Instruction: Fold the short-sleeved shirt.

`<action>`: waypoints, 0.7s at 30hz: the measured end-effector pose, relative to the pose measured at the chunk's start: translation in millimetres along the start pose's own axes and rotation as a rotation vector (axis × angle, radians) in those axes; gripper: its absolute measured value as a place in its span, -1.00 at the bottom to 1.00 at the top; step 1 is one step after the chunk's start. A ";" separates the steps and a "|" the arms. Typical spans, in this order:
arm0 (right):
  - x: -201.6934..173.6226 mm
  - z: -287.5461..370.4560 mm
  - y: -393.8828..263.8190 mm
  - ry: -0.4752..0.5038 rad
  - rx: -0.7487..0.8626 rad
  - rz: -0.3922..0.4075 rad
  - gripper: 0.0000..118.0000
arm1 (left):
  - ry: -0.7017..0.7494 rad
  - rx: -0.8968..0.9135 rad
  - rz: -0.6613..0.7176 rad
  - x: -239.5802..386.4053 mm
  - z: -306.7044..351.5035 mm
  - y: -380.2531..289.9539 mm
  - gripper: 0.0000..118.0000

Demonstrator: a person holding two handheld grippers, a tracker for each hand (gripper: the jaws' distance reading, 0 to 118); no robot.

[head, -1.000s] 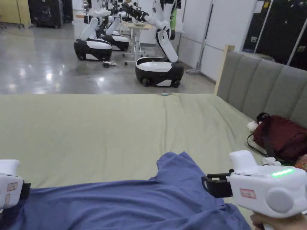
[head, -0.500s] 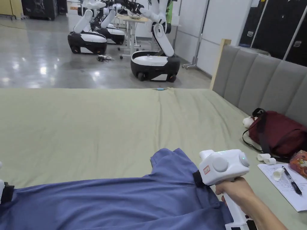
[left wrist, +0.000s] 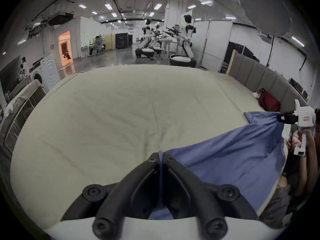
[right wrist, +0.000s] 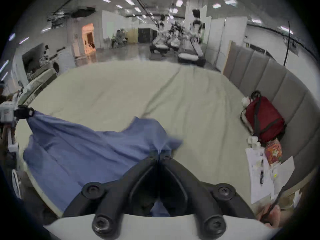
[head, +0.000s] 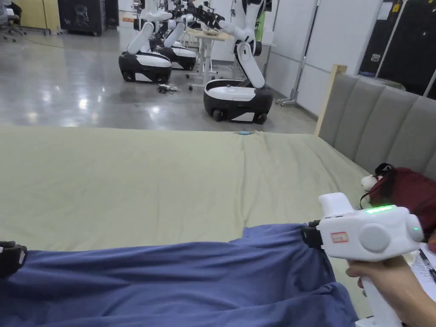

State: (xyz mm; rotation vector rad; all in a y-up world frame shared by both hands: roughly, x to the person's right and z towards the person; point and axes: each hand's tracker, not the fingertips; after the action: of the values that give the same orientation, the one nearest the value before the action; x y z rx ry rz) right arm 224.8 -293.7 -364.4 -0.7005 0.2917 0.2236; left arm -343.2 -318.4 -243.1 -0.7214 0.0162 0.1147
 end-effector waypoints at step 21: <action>-14.4 59.3 -166.5 -0.017 -0.182 -0.031 -0.94 | -0.036 -0.179 0.073 -5.7 64.0 -164.6 -1.00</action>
State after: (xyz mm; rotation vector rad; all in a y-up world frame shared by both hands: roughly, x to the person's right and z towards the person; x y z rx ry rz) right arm 272.0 -379.8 -216.8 -0.8816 0.2460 0.2284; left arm -332.3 -399.3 -86.4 -0.8980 -0.0021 0.2002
